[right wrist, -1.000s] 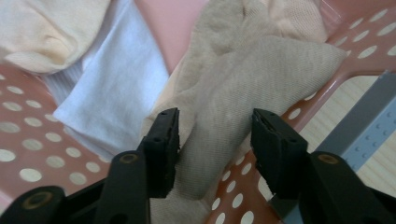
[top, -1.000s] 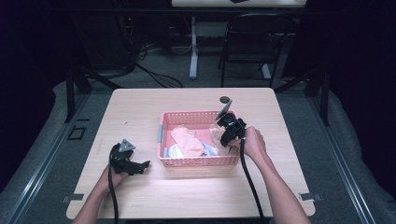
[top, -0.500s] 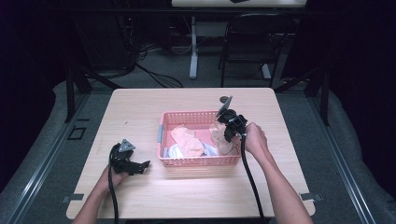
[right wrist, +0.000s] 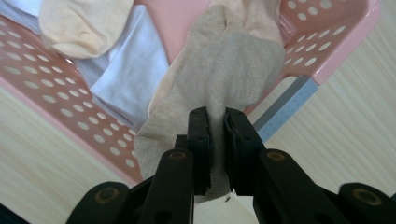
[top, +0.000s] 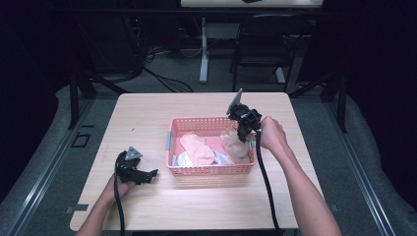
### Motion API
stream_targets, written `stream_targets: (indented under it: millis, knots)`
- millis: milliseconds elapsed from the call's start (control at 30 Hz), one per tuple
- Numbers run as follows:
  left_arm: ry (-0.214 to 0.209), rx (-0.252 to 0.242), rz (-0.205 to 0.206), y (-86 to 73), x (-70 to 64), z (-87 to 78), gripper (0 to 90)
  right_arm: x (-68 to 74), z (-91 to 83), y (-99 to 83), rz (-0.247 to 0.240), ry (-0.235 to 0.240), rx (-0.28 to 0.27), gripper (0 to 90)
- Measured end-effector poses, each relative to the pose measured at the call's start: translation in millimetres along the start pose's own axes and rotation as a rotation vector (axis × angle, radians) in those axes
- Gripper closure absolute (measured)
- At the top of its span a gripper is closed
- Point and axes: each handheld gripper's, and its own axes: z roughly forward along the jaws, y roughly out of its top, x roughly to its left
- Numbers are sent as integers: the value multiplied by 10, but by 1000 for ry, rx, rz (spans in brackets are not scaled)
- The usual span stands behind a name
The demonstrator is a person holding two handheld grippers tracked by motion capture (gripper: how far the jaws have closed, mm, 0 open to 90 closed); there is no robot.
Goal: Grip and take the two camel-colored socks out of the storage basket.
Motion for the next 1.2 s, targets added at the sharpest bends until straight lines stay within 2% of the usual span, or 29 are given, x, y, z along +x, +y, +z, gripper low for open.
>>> stream_targets:
  millis: [100, 200, 633, 867, 1200]
  knots:
    - [0, 0, 0, 0, 0, 0, 0, 6, -98, 18, -13, -6, 5, 809]
    - [0, 0, 0, 0, 0, 0, 0, 31, -227, 27, -16, -12, -14, 807]
    - [0, 0, -1, 0, -1, 0, 0, 87, -522, 50, -46, -39, -36, 806]
    - [1, 0, 0, 0, 0, 0, 0, 44, -580, -20, -28, -50, -31, 809]
    - [1, 0, 0, 0, -1, 0, 0, -105, -697, -215, 11, -59, -61, 808]
